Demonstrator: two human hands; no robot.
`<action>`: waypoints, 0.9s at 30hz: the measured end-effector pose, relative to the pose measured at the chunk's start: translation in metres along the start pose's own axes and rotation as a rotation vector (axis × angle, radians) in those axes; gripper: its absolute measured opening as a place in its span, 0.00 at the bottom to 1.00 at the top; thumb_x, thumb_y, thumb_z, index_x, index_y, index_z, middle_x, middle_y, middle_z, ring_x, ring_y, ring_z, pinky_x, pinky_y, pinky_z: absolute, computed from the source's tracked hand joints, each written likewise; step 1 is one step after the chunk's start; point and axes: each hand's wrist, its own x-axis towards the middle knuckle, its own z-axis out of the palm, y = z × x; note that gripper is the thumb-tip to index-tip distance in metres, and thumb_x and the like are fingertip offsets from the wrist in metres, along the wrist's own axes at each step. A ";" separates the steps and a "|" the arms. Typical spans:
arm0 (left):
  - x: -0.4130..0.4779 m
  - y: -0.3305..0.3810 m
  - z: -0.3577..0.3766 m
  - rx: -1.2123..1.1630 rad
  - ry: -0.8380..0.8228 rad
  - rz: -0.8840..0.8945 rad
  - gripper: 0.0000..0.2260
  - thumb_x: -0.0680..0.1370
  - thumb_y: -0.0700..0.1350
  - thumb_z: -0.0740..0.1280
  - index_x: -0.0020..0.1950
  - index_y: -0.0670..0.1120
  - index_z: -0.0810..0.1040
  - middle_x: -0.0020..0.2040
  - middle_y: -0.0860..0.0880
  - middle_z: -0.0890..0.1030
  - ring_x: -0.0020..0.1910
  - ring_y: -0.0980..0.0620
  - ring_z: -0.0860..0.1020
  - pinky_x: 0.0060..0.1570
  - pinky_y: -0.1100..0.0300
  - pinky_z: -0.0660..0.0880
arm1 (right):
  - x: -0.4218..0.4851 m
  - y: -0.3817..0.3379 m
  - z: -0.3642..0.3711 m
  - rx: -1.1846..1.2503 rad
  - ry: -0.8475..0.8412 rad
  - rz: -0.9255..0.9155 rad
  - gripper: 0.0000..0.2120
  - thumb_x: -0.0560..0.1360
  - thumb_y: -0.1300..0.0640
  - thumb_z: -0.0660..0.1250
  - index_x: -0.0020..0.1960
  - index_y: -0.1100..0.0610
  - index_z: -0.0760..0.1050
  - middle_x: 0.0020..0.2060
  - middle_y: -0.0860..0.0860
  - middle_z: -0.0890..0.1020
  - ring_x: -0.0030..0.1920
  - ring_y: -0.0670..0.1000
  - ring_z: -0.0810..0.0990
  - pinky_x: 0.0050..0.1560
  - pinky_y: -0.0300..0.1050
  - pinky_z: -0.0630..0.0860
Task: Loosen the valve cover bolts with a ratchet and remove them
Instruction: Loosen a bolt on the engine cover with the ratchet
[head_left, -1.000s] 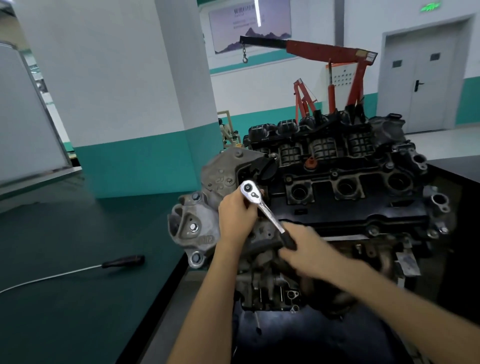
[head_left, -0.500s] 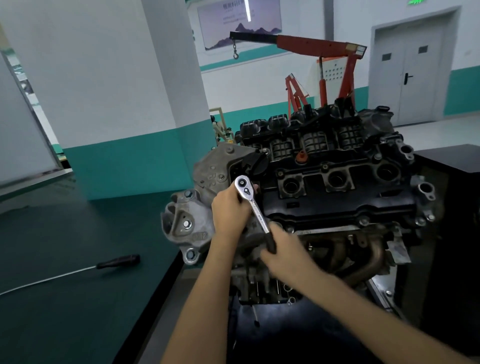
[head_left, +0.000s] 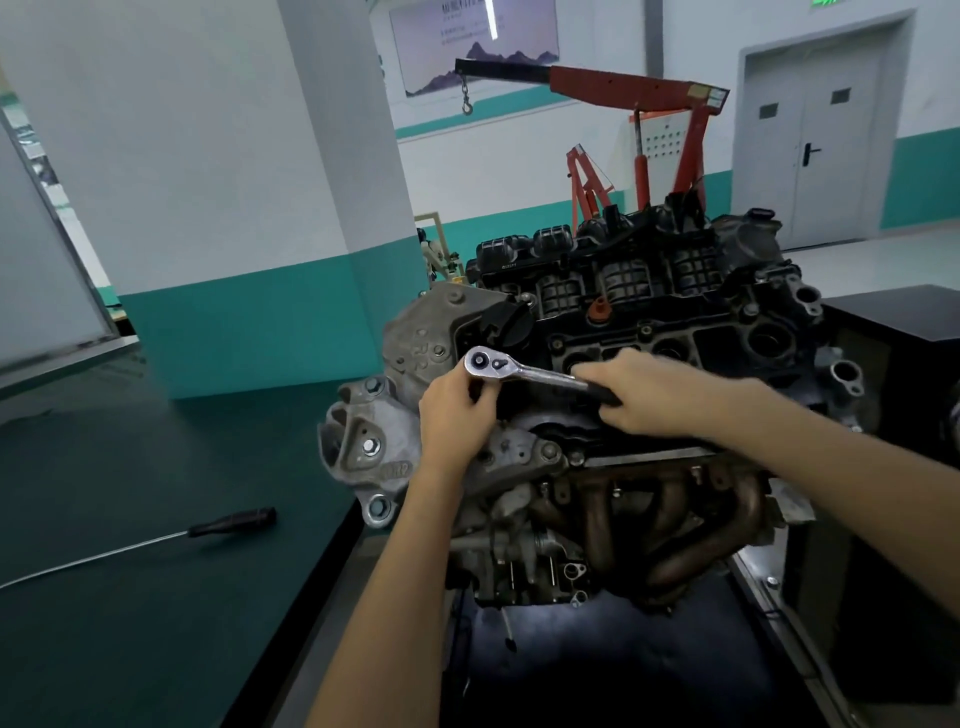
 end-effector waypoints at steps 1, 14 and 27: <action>0.000 0.000 0.000 -0.005 -0.013 -0.009 0.10 0.78 0.47 0.65 0.46 0.42 0.81 0.36 0.44 0.82 0.39 0.42 0.79 0.41 0.51 0.73 | 0.005 0.005 -0.008 -0.087 0.008 -0.013 0.13 0.75 0.59 0.65 0.58 0.49 0.72 0.34 0.46 0.68 0.43 0.57 0.80 0.37 0.43 0.67; 0.001 -0.004 0.008 0.033 0.026 -0.020 0.08 0.78 0.51 0.68 0.40 0.54 0.79 0.37 0.52 0.83 0.37 0.55 0.79 0.37 0.61 0.70 | -0.019 -0.119 0.117 0.881 0.379 0.300 0.07 0.72 0.67 0.63 0.48 0.58 0.71 0.27 0.49 0.72 0.24 0.44 0.71 0.28 0.36 0.68; 0.000 -0.001 0.003 0.071 0.036 0.085 0.07 0.79 0.46 0.67 0.46 0.43 0.78 0.27 0.56 0.69 0.30 0.49 0.71 0.33 0.56 0.61 | -0.002 0.008 -0.001 -0.083 0.104 0.032 0.12 0.75 0.57 0.65 0.57 0.50 0.72 0.35 0.47 0.69 0.44 0.60 0.80 0.38 0.46 0.68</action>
